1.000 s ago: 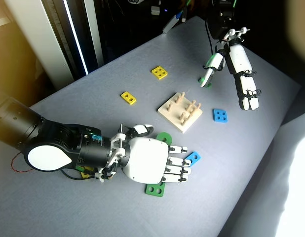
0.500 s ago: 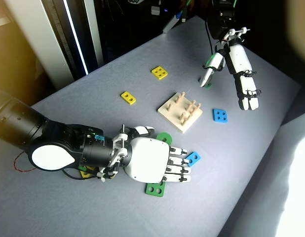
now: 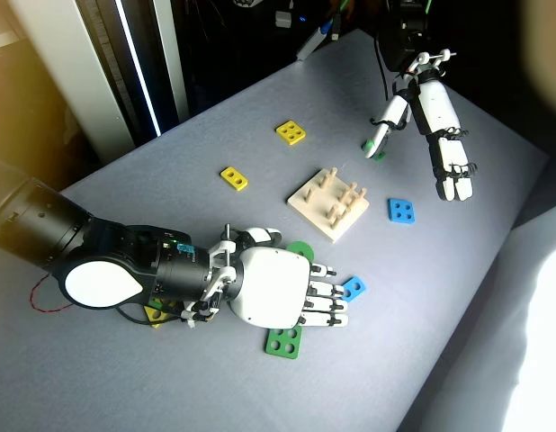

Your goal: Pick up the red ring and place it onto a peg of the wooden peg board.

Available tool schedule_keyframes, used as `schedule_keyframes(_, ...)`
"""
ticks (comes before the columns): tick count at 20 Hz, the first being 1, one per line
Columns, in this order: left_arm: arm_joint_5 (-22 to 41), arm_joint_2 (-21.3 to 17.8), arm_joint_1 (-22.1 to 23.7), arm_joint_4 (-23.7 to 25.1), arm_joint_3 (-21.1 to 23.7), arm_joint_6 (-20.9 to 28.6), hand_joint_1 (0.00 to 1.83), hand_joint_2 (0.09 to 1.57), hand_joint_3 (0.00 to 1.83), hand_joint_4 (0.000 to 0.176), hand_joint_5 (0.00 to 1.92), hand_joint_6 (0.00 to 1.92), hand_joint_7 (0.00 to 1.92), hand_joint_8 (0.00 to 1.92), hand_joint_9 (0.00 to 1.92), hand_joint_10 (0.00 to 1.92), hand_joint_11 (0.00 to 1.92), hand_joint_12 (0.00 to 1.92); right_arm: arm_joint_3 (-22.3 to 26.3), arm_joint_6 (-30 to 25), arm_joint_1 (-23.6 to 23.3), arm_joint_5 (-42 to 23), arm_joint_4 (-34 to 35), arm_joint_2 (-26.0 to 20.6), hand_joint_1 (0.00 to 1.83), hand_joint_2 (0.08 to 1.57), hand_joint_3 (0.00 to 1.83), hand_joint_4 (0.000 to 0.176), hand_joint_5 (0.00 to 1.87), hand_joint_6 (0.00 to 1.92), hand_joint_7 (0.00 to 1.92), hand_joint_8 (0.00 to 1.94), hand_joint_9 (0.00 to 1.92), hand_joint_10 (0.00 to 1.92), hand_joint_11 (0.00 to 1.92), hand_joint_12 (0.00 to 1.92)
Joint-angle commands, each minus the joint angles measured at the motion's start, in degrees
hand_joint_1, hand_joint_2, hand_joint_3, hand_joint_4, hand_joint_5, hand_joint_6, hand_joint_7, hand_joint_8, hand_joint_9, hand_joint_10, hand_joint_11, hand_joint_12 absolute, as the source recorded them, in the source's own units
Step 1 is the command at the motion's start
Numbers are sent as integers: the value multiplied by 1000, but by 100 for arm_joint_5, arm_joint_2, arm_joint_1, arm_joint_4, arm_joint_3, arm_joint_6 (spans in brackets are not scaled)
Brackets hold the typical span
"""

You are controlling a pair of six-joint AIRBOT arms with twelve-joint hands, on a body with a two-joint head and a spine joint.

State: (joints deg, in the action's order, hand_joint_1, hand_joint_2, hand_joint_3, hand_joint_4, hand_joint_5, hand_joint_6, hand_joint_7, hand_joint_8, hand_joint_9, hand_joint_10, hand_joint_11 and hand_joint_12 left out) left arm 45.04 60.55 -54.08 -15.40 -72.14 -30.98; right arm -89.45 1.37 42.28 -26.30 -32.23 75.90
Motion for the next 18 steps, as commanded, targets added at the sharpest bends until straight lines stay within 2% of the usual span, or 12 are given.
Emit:
schedule_keyframes(1, 704, -33, 73, -5, -37, 62, 421, 976, 1, 171, 58, 1, 0, 0, 0, 0, 0, 0, -16, -60, -87, -501, 138, 33, 754, 964, 1, 36, 516, 46, 271, 16, 104, 15, 0, 0)
schedule_keyframes(2, 706, -33, 74, -4, -37, 63, 415, 979, 2, 161, 56, 0, 0, 0, 0, 0, 0, 0, -16, -64, -87, -501, 123, 40, 751, 974, 5, 34, 521, 45, 278, 16, 115, 18, 9, 4)
schedule_keyframes(3, 711, -33, 78, -2, -37, 63, 414, 975, 0, 162, 57, 1, 0, 0, 0, 0, 0, 0, -16, -71, -86, -501, 113, 43, 753, 995, 11, 45, 549, 49, 299, 19, 145, 27, 45, 24)
schedule_keyframes(4, 713, -34, 79, -1, -37, 67, 414, 975, 0, 162, 57, 1, 0, 0, 0, 0, 0, 0, -16, -83, -83, -501, 99, 44, 753, 995, 11, 45, 549, 49, 299, 19, 145, 27, 45, 24)
schedule_keyframes(5, 713, -34, 79, -1, -39, 67, 416, 977, 1, 173, 59, 2, 0, 0, 0, 0, 0, 0, -16, -89, -83, -501, 94, 44, 759, 1040, 4, 29, 601, 13, 318, 30, 189, 16, 8, 248)
schedule_keyframes(7, 716, -33, 79, 3, -39, 80, 438, 978, 1, 176, 62, 3, 0, 0, 0, 0, 0, 0, -17, -103, -83, -503, 92, 44, 870, 1091, 4, 22, 743, 46, 380, 21, 228, 17, 0, 333)
schedule_keyframes(8, 721, -32, 79, 5, -38, 82, 433, 971, 0, 171, 62, 2, 0, 0, 0, 0, 0, 0, -17, -107, -83, -509, 90, 44, 951, 1193, 0, 111, 811, 994, 419, 11, 229, 11, 0, 359)
schedule_keyframes(9, 725, -34, 80, 5, -38, 83, 436, 969, 0, 164, 64, 3, 0, 0, 0, 0, 0, 0, -17, -108, -83, -514, 90, 44, 1006, 1217, 0, 7, 779, 1238, 451, 16, 239, 14, 0, 347)
schedule_keyframes(10, 729, -39, 80, 5, -38, 89, 437, 967, 0, 164, 62, 2, 0, 0, 0, 0, 0, 0, -17, -109, -83, -522, 90, 44, 1027, 1227, 0, 0, 761, 1304, 461, 16, 243, 15, 0, 345)
schedule_keyframes(12, 735, -43, 80, 5, -38, 94, 441, 975, 1, 156, 64, 2, 0, 0, 0, 0, 0, 0, -17, -117, -85, -528, 90, 43, 1052, 1233, 0, 0, 756, 1323, 498, 16, 263, 20, 0, 578)
schedule_keyframes(16, 737, -42, 80, 7, -37, 97, 427, 980, 3, 157, 60, 0, 0, 0, 0, 0, 0, 0, -17, -139, -82, -552, 90, 42, 1048, 1219, 0, 0, 787, 1291, 518, 17, 268, 19, 0, 628)
schedule_keyframes(18, 739, -45, 80, 7, -37, 98, 431, 987, 4, 147, 61, 0, 0, 0, 0, 0, 0, 0, -17, -143, -81, -559, 90, 42, 1051, 1213, 0, 0, 798, 1275, 529, 15, 268, 16, 0, 610)
